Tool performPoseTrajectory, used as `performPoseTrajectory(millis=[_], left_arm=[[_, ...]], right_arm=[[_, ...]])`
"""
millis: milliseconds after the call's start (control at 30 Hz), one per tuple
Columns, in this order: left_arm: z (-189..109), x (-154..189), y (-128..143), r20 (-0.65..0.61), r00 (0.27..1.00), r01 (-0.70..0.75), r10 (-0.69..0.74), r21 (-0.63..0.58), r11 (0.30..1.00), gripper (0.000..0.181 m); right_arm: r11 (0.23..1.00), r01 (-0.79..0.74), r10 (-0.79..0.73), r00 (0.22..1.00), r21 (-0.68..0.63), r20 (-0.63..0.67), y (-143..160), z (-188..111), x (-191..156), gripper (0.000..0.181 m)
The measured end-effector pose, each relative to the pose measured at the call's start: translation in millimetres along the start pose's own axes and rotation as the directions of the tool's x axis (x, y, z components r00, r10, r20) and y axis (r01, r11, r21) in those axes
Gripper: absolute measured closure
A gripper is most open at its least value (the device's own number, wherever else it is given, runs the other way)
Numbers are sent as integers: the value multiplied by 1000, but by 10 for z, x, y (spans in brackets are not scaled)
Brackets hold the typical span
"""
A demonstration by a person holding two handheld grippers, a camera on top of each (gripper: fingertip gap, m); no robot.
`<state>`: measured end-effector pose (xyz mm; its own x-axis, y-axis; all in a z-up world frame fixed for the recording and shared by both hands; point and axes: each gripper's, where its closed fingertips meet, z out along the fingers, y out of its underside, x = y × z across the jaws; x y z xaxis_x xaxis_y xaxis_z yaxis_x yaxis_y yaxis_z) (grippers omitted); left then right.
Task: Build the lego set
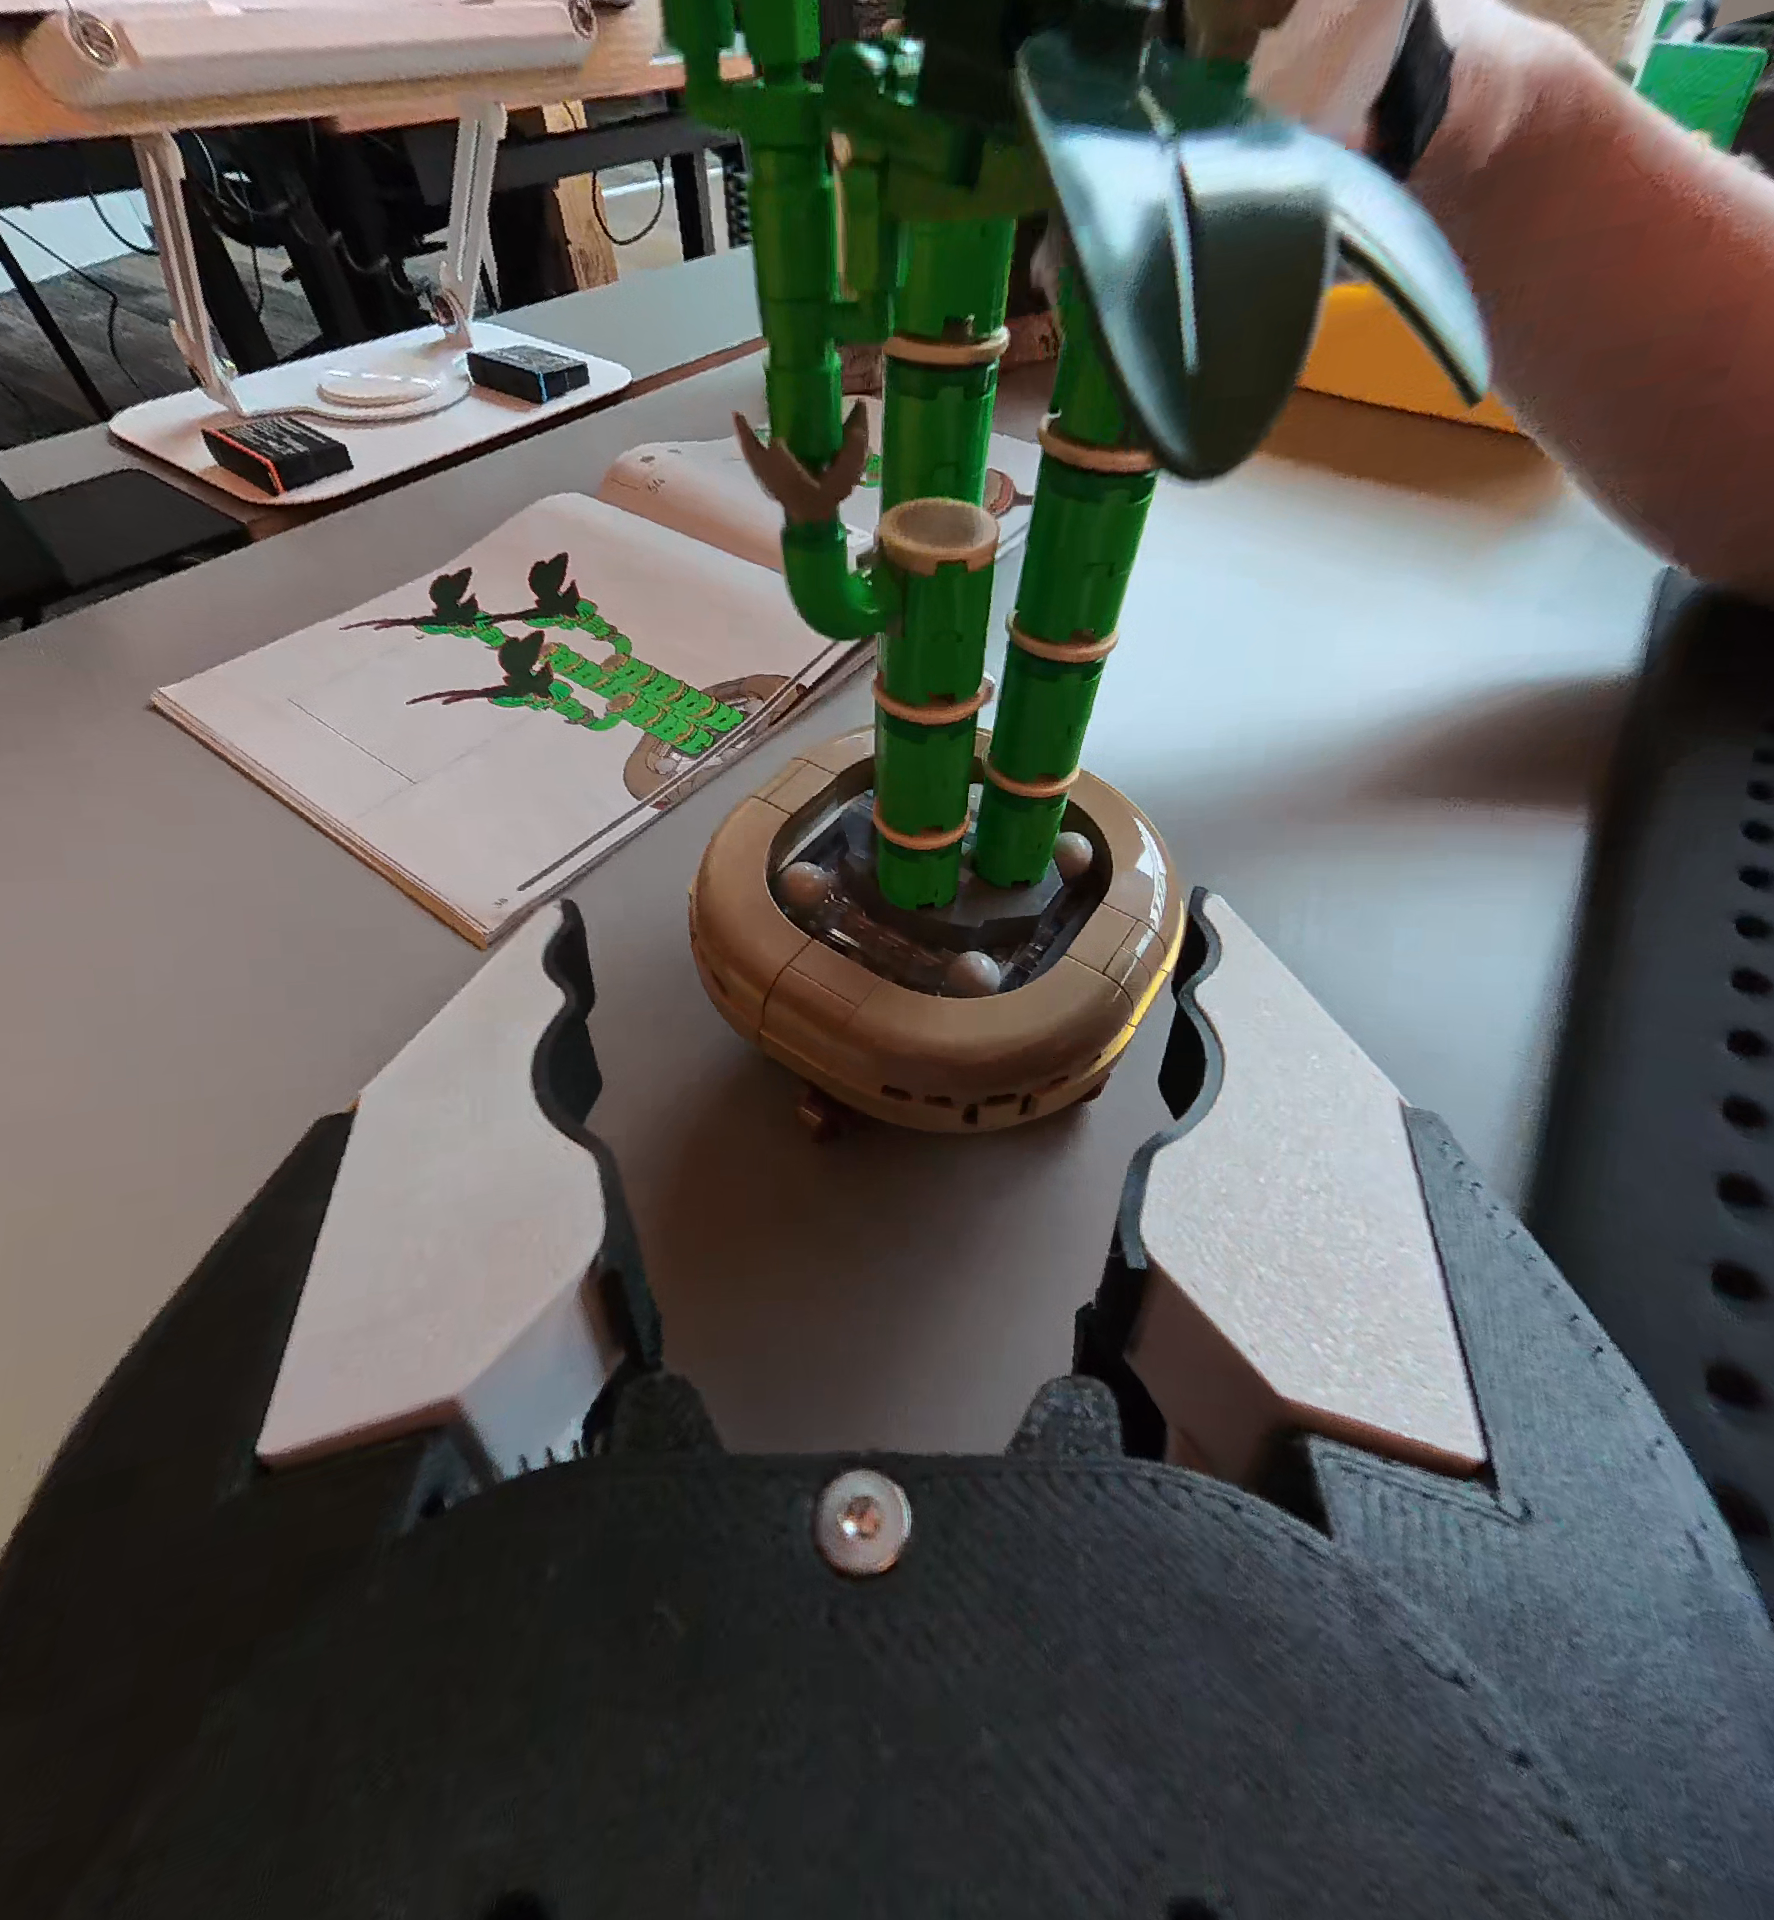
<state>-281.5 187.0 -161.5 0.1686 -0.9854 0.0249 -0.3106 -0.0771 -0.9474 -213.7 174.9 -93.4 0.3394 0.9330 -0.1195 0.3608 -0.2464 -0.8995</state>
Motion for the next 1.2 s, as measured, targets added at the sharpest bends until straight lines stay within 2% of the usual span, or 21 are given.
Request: performPoseTrajectory(millis=[133, 233, 367, 633, 900, 967, 1200], left_arm=[[20, 24, 25, -8, 1000, -14, 14, -20, 1000, 71], [26, 41, 33, -11, 1000, -28, 27, -26, 999, 72], [22, 40, 26, -15, 1000, -23, 23, -21, 1000, 72], [28, 50, 32, -18, 999, -30, 30, -26, 999, 73], [-2, 35, -5, -17, 1000, -15, 15, 3, 1000, 74], [-4, 36, -8, -19, 1000, -14, 15, 6, 1000, 74], [-7, 45, -10, -22, 1000, -18, 18, 8, 1000, 74]], right_arm=[[993, 21, -17, 999, -114, 37, 245, 379, -97, 155], [980, 51, -53, 999, -190, -4, 385, 505, -78, 156], [967, 78, -94, 994, -241, -57, 396, 578, -64, 164], [968, 18, -46, 994, -250, -104, 346, 611, -38, 165], [977, -128, 121, 991, -169, -51, 473, 602, -6, 157], [988, -78, 76, 997, -134, -16, 455, 624, -70, 158], [975, 60, -80, 993, -213, -86, 530, 695, -73, 161]])
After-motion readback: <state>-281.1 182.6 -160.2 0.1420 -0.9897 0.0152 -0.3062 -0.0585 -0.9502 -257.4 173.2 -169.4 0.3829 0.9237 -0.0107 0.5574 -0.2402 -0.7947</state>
